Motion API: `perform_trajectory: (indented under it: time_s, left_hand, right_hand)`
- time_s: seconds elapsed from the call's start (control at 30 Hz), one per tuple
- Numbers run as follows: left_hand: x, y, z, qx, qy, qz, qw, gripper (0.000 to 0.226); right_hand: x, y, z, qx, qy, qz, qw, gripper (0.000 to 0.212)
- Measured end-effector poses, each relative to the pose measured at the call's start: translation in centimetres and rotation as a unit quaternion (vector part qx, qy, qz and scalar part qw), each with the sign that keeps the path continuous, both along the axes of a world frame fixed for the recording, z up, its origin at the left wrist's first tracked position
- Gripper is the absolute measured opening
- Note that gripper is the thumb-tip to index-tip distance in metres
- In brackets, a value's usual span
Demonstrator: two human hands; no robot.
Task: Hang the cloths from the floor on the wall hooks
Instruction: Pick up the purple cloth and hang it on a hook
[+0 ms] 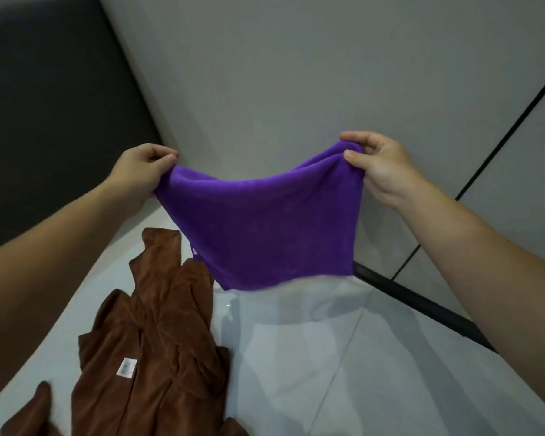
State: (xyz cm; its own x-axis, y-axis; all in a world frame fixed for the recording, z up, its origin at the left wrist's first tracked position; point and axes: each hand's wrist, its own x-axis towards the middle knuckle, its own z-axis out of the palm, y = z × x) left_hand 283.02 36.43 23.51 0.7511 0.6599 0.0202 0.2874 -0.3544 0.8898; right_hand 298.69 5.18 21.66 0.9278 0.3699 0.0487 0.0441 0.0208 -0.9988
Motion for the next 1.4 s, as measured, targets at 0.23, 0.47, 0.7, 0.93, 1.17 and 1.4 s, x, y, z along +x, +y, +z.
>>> perform_trajectory:
  time_s: [0.23,0.47,0.7,0.93,1.17,1.4]
  left_hand:
    - [-1.9,-1.1,15.4,-0.107,0.090,-0.174,0.975,0.056]
    - [-3.4,-3.2,37.5,0.042,0.102,-0.275,0.955,0.034]
    - [-4.6,-3.2,56.0,-0.024,-0.004,-0.351,0.936,0.036]
    - [-6.4,-6.2,70.3,-0.050,-0.046,-0.482,0.874,0.062]
    - [-7.0,-15.7,79.4,0.064,-0.070,-0.565,0.819,0.038]
    - [-11.2,-29.0,84.4,0.102,-0.078,-0.617,0.777,0.014]
  right_hand:
    - [-3.2,-0.2,15.6,-0.032,0.004,-0.007,0.999,0.034]
    - [-7.1,-3.2,36.5,-0.045,0.017,-0.052,0.998,0.033]
    - [-14.3,-6.8,55.3,-0.057,-0.019,-0.148,0.987,0.033]
    - [-25.5,-11.0,69.8,0.001,-0.044,-0.294,0.955,0.031]
    - [-36.3,-18.6,79.5,0.094,-0.044,-0.386,0.917,0.031]
    - [-51.1,-27.3,84.5,0.053,-0.062,-0.524,0.848,0.032]
